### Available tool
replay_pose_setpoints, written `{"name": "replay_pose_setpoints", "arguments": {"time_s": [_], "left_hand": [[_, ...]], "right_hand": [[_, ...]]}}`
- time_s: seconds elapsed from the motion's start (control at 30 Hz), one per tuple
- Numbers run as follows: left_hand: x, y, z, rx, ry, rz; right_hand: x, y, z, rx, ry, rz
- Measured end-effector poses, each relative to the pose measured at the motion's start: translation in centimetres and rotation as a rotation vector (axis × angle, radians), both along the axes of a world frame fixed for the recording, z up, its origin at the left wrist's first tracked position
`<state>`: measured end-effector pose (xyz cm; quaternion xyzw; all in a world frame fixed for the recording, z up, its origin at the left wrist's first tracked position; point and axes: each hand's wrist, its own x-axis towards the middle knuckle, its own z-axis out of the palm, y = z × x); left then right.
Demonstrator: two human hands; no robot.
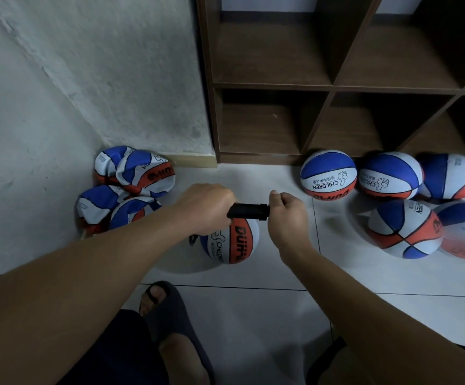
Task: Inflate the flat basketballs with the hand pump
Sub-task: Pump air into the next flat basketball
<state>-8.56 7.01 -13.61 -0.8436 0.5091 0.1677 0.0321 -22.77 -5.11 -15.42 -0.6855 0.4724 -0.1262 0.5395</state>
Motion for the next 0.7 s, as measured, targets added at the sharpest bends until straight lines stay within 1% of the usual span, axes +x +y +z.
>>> {"name": "replay_pose_setpoints", "arguments": {"time_s": [0.07, 0.2, 0.3, 0.37, 0.43, 0.5, 0.6, 0.7], "left_hand": [[0.5, 0.3, 0.1, -0.017, 0.025, 0.026], [2.5, 1.3, 0.4, -0.018, 0.0, 0.114], [3.0, 1.5, 0.5, -0.03, -0.003, 0.14], [2.2, 1.1, 0.5, -0.039, 0.008, 0.121], [1.2, 0.7, 0.5, -0.046, 0.016, 0.098], [0.6, 0.2, 0.5, -0.045, 0.017, 0.082], [0.1, -0.1, 0.2, -0.034, 0.004, 0.051], [-0.2, -0.2, -0.1, -0.038, -0.009, 0.039]], "right_hand": [[-0.2, -1.0, 0.3, 0.013, 0.012, 0.017], [-1.4, -5.9, 0.3, -0.006, -0.023, -0.11], [-1.9, -8.2, 0.1, 0.01, -0.029, -0.138], [-1.7, -7.4, 0.9, 0.004, -0.044, -0.179], [-1.4, -5.9, 1.1, -0.064, -0.04, -0.185], [-1.1, -3.9, 1.0, -0.12, -0.011, -0.127], [-0.5, -2.0, 1.0, -0.095, 0.009, -0.032], [0.0, -1.0, 0.8, -0.08, 0.017, 0.02]]}}
